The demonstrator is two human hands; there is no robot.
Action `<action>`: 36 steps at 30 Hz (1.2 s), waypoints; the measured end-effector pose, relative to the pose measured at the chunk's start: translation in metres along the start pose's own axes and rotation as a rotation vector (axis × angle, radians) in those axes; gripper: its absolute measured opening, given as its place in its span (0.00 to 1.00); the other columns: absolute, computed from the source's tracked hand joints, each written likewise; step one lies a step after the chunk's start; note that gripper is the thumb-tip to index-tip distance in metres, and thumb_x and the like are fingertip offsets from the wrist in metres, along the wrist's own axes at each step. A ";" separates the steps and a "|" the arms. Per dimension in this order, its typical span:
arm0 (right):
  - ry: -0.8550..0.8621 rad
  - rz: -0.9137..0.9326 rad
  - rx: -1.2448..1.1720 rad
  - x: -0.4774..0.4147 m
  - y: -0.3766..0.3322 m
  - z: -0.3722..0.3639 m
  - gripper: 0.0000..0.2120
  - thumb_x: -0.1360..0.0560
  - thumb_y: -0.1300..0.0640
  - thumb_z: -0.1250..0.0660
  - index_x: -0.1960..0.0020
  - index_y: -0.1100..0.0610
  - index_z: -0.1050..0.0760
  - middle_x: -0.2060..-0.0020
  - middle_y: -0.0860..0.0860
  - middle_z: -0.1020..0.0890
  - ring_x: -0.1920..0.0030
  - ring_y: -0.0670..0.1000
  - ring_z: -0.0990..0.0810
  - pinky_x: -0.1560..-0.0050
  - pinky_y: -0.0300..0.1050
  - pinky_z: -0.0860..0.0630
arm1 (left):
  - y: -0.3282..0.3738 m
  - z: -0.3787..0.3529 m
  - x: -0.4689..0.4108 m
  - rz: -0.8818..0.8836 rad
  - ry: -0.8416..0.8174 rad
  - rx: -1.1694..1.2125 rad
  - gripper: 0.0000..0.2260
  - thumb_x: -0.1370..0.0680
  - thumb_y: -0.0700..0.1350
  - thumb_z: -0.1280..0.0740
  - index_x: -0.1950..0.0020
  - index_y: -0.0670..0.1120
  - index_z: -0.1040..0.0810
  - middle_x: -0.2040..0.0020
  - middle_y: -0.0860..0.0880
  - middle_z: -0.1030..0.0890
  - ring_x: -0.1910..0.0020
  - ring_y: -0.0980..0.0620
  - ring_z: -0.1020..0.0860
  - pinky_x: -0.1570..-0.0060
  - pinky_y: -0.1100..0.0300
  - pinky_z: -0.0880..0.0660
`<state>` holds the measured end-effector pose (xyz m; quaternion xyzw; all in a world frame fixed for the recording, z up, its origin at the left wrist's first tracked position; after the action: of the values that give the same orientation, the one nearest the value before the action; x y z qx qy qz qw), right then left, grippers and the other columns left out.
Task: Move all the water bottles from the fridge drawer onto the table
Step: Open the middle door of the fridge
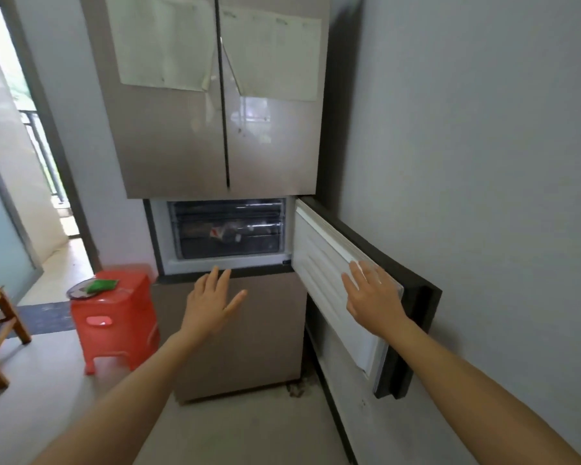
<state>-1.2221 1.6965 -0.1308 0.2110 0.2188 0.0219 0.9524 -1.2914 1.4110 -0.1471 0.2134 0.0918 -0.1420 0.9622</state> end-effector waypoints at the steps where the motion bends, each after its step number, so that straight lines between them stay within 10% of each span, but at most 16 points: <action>1: 0.013 0.013 -0.012 -0.003 -0.006 -0.001 0.27 0.47 0.51 0.20 0.50 0.59 0.18 0.49 0.60 0.17 0.48 0.60 0.18 0.53 0.57 0.21 | -0.007 0.003 0.003 0.021 0.006 -0.013 0.29 0.21 0.58 0.47 0.24 0.48 0.49 0.23 0.45 0.50 0.24 0.44 0.52 0.28 0.47 0.48; 22: 0.060 0.290 -0.180 -0.096 -0.195 -0.020 0.28 0.55 0.51 0.19 0.56 0.59 0.17 0.52 0.61 0.16 0.50 0.59 0.17 0.56 0.59 0.21 | -0.188 0.050 0.052 0.401 0.110 0.035 0.27 0.21 0.58 0.46 0.25 0.48 0.47 0.24 0.45 0.46 0.25 0.44 0.47 0.28 0.46 0.45; 31: -0.112 0.143 -0.240 -0.136 -0.265 -0.032 0.25 0.57 0.52 0.18 0.61 0.56 0.16 0.54 0.60 0.16 0.53 0.58 0.16 0.61 0.56 0.20 | -0.289 0.047 0.016 0.606 0.114 0.434 0.33 0.29 0.70 0.51 0.36 0.48 0.30 0.40 0.42 0.23 0.41 0.41 0.26 0.37 0.43 0.32; 36: -0.153 0.107 -0.205 -0.145 -0.268 -0.041 0.24 0.53 0.50 0.18 0.59 0.55 0.16 0.53 0.59 0.16 0.52 0.58 0.16 0.60 0.54 0.20 | -0.282 0.017 -0.017 0.623 -0.002 0.552 0.19 0.21 0.50 0.41 0.34 0.40 0.31 0.36 0.39 0.26 0.37 0.39 0.28 0.36 0.51 0.33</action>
<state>-1.3848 1.4494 -0.2157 0.1248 0.1305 0.0786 0.9804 -1.3939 1.1628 -0.2364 0.4807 -0.0198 0.1363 0.8660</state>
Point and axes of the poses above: each hand's wrist, its own x-axis away from the middle knuckle, its own z-axis out of the back of the hand, y = z × x, the point moved 2 cm from there along -x, towards the middle knuckle
